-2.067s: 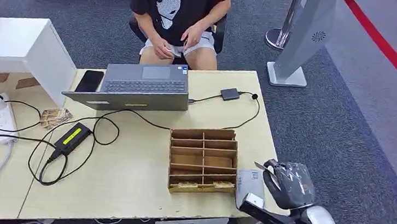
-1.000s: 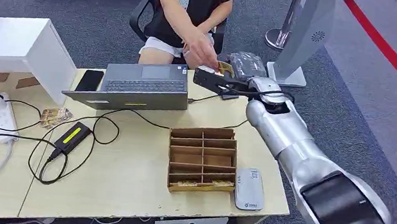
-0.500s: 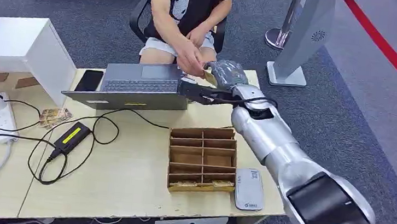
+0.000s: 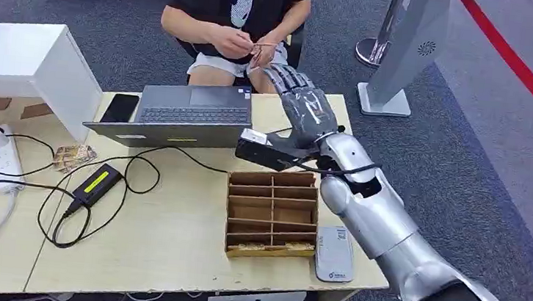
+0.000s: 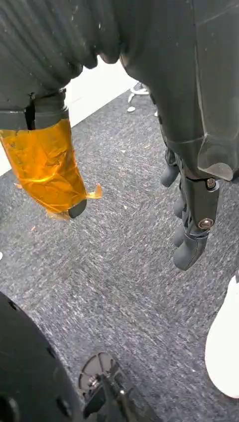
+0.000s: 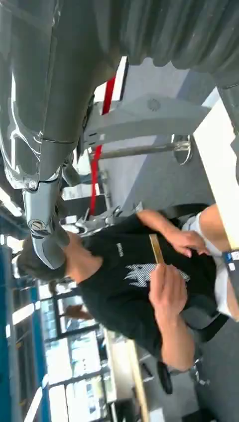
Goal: Pass the card to the sensor for recognition and then transmit it.
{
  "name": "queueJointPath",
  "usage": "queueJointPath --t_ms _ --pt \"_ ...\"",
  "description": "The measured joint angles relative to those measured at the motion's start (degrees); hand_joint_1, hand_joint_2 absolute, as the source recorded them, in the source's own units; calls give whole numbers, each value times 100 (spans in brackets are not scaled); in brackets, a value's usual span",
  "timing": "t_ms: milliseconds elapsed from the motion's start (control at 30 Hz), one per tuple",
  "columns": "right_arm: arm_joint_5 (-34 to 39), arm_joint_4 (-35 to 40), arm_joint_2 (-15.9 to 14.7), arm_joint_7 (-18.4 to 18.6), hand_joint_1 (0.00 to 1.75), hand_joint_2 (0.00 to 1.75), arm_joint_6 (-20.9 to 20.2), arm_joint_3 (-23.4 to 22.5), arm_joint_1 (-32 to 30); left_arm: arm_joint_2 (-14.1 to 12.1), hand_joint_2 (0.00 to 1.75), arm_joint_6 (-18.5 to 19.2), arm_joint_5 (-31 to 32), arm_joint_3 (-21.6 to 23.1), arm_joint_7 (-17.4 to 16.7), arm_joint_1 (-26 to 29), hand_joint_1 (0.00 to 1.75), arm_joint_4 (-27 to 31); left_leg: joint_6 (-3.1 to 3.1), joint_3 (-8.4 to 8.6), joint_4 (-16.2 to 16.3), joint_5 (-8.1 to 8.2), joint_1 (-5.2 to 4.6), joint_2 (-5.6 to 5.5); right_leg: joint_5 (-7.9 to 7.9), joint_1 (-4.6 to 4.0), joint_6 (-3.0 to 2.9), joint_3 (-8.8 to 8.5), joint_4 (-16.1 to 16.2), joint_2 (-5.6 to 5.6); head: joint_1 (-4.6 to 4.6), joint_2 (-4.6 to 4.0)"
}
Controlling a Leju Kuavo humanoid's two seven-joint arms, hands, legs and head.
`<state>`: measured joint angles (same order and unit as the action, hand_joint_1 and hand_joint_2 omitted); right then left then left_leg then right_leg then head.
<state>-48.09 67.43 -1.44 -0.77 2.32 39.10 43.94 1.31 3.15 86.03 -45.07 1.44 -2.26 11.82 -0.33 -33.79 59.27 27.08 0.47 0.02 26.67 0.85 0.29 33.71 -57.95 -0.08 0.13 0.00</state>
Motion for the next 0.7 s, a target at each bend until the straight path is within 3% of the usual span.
queueJointPath --t_ms 167,300,433,567,700 --pt "-184 1196 -582 -144 0 175 717 -88 -635 7 175 -81 -179 -105 -13 24 0 0 0 0 2 0 1 -19 3 0 3 -4 3 -19 0 0" --pt "-242 2503 -1259 -479 0 175 1388 -519 -1710 28 175 -171 -324 -249 -20 73 0 0 17 -1 2 14 -1 -32 17 -1 19 -14 8 -33 0 0" --pt "-175 3412 -1694 -938 0 175 1639 -1019 -2807 46 175 -216 -385 -378 -35 131 0 0 16 -2 2 25 -2 -26 20 0 21 -14 14 -29 0 0" --pt "-297 3906 -1834 -1270 0 175 1838 -1266 -3817 74 175 -249 -424 -494 -42 132 0 0 23 -1 0 38 -1 -26 28 0 20 -16 14 -30 0 0" --pt "-492 3932 -1831 -1320 0 175 1899 -1257 -4494 109 175 -275 -424 -581 -42 132 0 0 22 0 -2 38 0 -25 30 -1 16 -17 14 -30 0 0"
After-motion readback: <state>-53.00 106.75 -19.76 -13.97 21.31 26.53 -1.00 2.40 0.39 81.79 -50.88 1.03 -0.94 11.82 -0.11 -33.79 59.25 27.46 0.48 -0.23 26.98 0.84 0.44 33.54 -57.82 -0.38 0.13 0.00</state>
